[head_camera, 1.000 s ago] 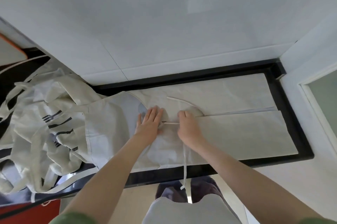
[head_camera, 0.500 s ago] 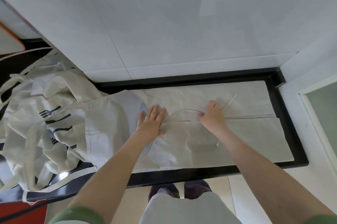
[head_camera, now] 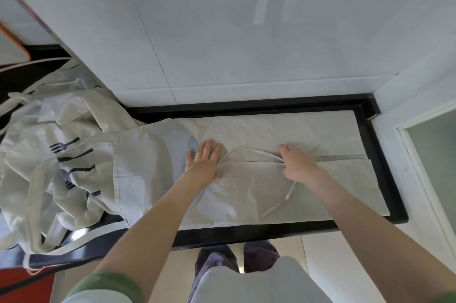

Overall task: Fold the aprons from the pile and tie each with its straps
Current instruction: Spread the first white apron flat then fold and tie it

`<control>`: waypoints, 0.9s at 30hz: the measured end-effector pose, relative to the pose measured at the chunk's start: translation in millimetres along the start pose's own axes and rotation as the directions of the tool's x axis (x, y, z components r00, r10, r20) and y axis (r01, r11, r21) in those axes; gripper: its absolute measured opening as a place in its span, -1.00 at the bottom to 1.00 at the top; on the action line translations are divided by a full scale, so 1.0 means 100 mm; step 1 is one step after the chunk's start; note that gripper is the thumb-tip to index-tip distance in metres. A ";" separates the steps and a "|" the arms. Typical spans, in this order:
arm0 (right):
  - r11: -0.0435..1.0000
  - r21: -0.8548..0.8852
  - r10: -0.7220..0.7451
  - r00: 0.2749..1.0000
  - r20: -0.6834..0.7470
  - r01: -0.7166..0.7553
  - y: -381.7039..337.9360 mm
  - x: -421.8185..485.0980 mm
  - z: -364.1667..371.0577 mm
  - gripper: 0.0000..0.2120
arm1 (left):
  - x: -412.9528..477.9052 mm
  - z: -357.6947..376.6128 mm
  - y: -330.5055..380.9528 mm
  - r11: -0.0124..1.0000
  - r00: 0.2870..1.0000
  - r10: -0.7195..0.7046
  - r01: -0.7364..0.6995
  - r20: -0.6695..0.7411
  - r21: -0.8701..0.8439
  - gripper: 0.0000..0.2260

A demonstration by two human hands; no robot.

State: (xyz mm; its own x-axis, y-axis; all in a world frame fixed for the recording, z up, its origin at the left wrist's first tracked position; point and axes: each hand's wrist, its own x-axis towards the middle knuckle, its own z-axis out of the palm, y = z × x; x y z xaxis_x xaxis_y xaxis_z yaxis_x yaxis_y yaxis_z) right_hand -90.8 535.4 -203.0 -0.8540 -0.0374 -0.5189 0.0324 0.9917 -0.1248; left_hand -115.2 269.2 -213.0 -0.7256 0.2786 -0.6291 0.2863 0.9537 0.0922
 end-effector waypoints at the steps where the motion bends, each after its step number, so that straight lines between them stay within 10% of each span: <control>1: 0.999 -0.007 0.034 0.999 0.018 -0.033 0.01 0.00 0.00 -0.72 | 0.00 0.00 0.00 1.000 1.000 0.003 -0.003 -0.002 -0.003 -0.13; 11: 0.994 -0.111 0.023 0.993 0.120 -0.009 0.17 0.10 -0.21 -0.86 | -0.04 0.03 0.05 0.995 1.000 0.008 -0.006 0.028 -0.100 0.02; 18: 0.867 0.484 0.063 0.989 0.131 -0.120 0.21 0.11 -0.38 -0.74 | -0.06 0.02 0.06 0.999 0.999 0.004 -0.002 0.041 -0.048 0.04; 27: 0.887 0.396 0.053 0.905 0.423 -0.237 0.07 0.09 -0.40 -0.72 | -0.06 0.05 0.01 0.997 0.998 0.018 -0.012 0.068 -0.077 0.03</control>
State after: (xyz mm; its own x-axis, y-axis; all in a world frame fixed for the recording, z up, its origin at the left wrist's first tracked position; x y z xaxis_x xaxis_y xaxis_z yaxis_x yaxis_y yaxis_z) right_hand -119.4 546.9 -175.1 -0.5514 -0.0331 -0.8336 0.4371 0.8396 -0.3225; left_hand -107.4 268.1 -213.1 -0.6766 0.2870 -0.6781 0.2461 0.9561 0.1592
